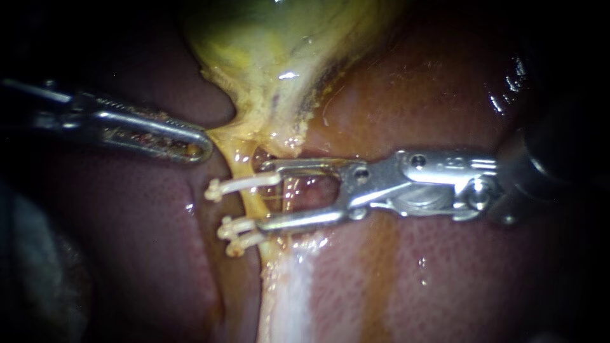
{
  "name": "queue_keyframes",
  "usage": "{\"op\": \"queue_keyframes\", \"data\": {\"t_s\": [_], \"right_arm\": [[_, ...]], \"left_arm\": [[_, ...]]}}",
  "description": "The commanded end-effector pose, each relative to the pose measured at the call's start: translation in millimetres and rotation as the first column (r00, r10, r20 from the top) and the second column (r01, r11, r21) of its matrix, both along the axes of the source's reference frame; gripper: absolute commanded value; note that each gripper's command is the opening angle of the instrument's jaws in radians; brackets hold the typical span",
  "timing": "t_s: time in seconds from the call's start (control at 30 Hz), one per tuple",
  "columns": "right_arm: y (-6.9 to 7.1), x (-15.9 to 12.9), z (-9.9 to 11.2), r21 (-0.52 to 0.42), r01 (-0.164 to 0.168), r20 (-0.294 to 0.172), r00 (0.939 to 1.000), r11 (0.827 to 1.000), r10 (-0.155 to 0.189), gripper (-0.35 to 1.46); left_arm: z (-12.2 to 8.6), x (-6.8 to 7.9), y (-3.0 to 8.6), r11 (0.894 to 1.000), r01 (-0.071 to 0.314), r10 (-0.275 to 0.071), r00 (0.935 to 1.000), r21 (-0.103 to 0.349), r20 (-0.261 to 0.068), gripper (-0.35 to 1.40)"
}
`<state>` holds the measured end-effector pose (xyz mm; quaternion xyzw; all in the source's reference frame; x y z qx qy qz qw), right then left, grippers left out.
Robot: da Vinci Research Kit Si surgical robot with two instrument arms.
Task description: Going back third clip left tube
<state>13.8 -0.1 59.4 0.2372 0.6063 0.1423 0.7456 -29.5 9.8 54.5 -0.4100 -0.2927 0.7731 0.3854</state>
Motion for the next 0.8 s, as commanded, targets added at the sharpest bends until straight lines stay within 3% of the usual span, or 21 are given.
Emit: {"op": "queue_keyframes", "data": {"t_s": [0.03,0.27,0.33,0.57,0.8], "right_arm": [[0.1,-0.7,-0.6,-0.022,0.017,0.014,0.9998,1.000,-0.016,0.50],[1.2,-4.9,-3.4,-0.103,0.105,0.104,0.9901,0.989,-0.095,0.50],[1.4,-6.0,-3.7,-0.120,0.116,0.114,0.9882,0.986,-0.102,0.50],[1.9,-9.4,-4.7,-0.138,0.117,0.126,0.9871,0.984,-0.099,0.50],[2.2,-10.3,-5.1,-0.135,0.121,0.129,0.9862,0.983,-0.104,0.50]], "left_arm": [[0.0,0.0,0.0,1.000,0.000,0.000,1.0000,0.000,0.001,-0.35],[0.0,0.0,0.0,1.000,-0.001,0.001,1.0000,0.000,0.001,-0.35],[0.0,0.0,0.0,1.000,-0.001,0.001,1.0000,0.000,0.001,-0.35],[0.0,0.0,0.0,1.000,-0.001,0.001,1.0000,0.000,0.001,-0.35],[0.1,-0.3,0.1,1.000,0.001,-0.001,1.0000,0.000,0.000,-0.35]]}}
